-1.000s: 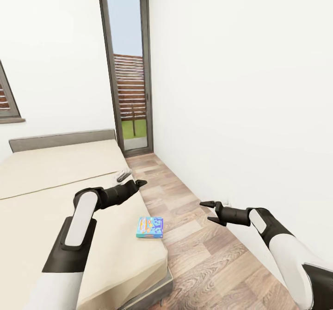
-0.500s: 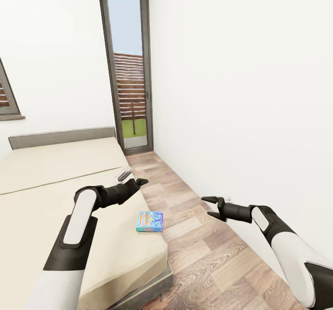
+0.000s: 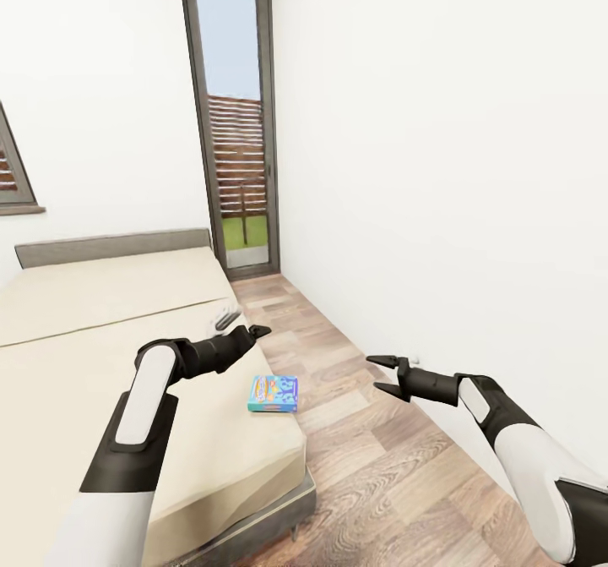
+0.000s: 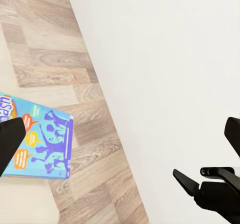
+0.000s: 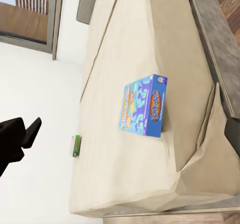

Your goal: Put all the toys in the child's room - the three board games (two on the bed and one on the table), the two jigsaw puzzles on the table, and the tennis ball on the table - inside the toy box on the table in the child's room.

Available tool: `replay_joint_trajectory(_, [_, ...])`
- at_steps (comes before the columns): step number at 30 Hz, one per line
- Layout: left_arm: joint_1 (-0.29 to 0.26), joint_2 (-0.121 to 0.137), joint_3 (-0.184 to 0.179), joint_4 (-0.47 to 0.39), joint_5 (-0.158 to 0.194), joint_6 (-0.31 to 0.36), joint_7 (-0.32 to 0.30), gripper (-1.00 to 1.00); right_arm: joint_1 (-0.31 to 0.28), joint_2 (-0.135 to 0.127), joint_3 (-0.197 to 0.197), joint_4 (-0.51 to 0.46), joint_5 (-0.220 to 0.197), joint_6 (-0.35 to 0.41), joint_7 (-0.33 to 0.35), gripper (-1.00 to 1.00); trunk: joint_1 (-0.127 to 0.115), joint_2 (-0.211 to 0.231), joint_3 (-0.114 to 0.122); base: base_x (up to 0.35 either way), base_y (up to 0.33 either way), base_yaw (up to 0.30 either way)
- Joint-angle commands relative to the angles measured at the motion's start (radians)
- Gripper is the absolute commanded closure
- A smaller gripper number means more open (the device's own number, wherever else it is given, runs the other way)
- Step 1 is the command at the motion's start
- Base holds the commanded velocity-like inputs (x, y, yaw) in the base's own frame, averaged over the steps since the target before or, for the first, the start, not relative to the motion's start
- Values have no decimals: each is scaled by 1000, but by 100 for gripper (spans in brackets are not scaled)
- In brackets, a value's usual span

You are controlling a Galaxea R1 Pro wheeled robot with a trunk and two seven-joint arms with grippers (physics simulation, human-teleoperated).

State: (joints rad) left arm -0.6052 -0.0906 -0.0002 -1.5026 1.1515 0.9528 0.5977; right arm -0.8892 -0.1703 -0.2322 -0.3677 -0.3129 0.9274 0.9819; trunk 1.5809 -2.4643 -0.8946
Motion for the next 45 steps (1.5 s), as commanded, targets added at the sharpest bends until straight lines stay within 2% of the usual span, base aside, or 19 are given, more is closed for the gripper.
replay_joint_trajectory(1, [-1, 0, 0, -1, 10, 1, 10, -100, -1, 0, -4, 0, 3, 4, 4, -100, 4, -8, -4, 0, 0, 0])
replay_joint_trajectory(5, [-1, 0, 1, 1, 11, 1, 11, -100, -1, 3, -2, 0, 4, 4, 12, -100, 19, -36, -17, 0, 0, 0])
replay_joint_trajectory(11, [-2, 0, 1, 2, 12, 1, 12, -100, -1, 4, -1, 0, 4, 4, 18, -100, 22, -37, -40, 0, 0, 1])
replay_joint_trajectory(21, [0, -1, 0, 1, 15, 1, 14, -100, -2, 5, 0, 0, 5, 4, 38, -100, 22, -37, -40, 0, 0, 113])
replay_joint_trajectory(31, [1, -1, -3, 0, 17, 1, 14, -100, -2, -3, 2, 0, 10, 2, 150, -100, 22, -37, -40, 0, 0, 249])
replay_joint_trajectory(45, [1, -2, -5, -1, 17, 1, 14, -100, -2, -6, 1, 0, 27, 2, 199, -100, 22, -37, -40, 0, 0, 269])
